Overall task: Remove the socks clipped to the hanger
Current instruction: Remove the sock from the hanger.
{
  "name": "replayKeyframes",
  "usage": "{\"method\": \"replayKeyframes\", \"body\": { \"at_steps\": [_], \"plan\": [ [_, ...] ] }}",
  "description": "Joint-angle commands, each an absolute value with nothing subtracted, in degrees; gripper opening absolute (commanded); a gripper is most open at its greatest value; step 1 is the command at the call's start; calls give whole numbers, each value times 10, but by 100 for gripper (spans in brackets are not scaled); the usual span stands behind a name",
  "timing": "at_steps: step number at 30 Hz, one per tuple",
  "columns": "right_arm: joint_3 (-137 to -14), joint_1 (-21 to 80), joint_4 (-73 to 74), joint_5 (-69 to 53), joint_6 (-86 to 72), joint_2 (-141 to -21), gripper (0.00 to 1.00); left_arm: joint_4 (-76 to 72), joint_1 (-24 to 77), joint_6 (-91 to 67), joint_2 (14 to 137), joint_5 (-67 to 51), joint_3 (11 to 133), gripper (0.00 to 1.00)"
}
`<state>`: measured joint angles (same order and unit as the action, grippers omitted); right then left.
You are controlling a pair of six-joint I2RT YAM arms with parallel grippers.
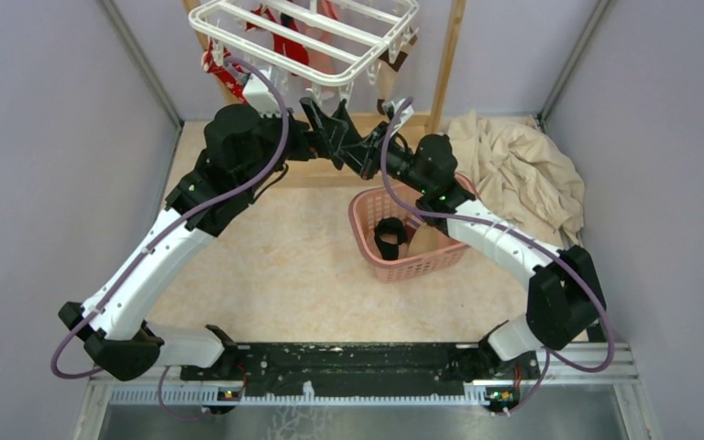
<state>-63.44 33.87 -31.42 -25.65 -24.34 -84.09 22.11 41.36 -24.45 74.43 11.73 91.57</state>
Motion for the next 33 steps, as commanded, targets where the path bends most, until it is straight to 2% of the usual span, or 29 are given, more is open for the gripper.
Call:
{"method": "replayKeyframes", "body": {
  "at_steps": [1,7,19,33],
  "plan": [
    [-665,362,-270,-203,-186,-811,0,175,413,-256,747,147,916,99],
    [-670,378,-244,-170,-164,-810,0,142,416,-252,768,153,921,99],
    [-674,389,-225,-155,-149,-812,0,96,421,-212,801,186,927,91],
    [-671,395,-202,-143,-141,-808,0,-85,437,-125,786,189,820,92]
  ]
}}
